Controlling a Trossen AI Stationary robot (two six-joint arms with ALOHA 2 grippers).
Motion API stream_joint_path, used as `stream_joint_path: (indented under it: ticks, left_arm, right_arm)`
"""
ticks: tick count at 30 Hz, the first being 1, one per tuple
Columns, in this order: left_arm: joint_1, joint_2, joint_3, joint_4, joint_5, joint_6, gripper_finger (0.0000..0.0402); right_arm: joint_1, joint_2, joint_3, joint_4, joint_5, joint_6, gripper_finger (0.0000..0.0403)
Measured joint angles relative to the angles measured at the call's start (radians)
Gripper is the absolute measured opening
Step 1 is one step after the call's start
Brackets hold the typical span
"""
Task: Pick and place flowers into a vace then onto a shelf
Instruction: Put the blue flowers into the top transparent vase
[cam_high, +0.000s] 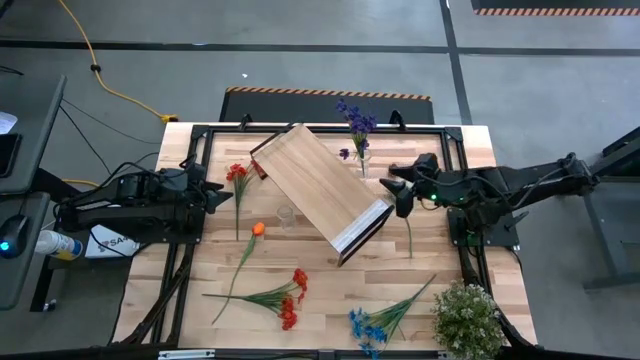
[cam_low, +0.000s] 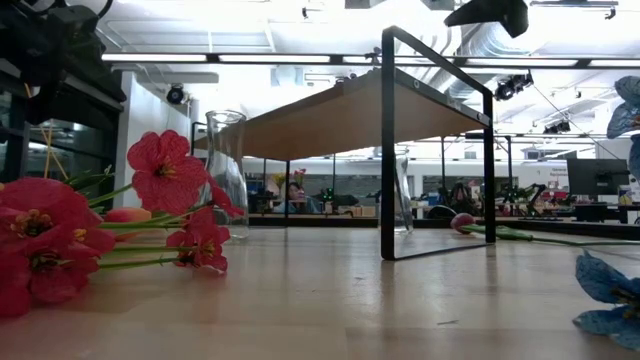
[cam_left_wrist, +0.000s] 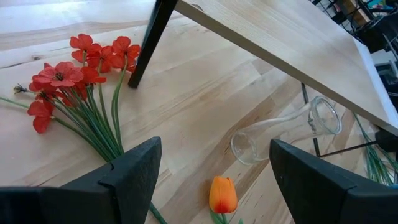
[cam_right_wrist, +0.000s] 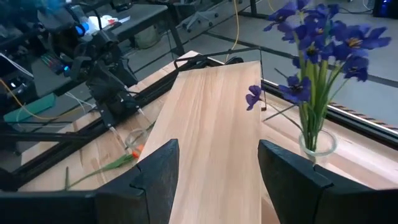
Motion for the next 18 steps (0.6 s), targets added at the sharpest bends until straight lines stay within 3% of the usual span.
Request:
stream_joint_path:
  ticks: [8, 18]
  left_arm:
    - [0.0, 0.0, 0.0, 0.0, 0.0, 0.0, 0.0333]
    - [0.0, 0.0, 0.0, 0.0, 0.001, 0.0, 0.0333]
  right_arm:
    - [0.0, -0.095, 0.0, -0.042, -0.128, -0.001, 0.0209]
    - [0.0, -0.133, 0.0, -0.085, -0.378, -0.155, 0.0209]
